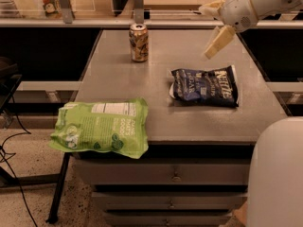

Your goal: Move orange can near green rice chip bag

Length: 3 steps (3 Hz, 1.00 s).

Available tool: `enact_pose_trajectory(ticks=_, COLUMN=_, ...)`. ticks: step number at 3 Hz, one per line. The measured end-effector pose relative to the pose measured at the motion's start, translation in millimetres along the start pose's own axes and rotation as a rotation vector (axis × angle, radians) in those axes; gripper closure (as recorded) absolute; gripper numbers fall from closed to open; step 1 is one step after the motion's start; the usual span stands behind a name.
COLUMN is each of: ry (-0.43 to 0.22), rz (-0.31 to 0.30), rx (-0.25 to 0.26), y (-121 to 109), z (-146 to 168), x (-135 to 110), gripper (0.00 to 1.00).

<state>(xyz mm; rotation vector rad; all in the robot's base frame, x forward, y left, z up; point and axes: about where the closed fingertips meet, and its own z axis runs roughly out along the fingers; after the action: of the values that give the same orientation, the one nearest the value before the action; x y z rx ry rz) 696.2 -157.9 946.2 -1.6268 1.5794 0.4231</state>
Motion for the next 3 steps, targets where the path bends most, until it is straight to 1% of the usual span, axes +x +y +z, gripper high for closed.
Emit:
enact_pose_trajectory(ticks=1, ry=-0.047, rz=0.023, rx=0.088, y=-18.0, z=24.8, x=-3.6, gripper=0.00)
enact_pose_trajectory(ticks=2, ry=-0.095, rz=0.074, rx=0.139, y=-16.6, z=56.5, x=-5.1, gripper=0.00)
enact_pose_trajectory(ticks=3, ry=-0.151, rz=0.129, rx=0.187, y=-12.6, z=95.0, x=-5.6, gripper=0.00)
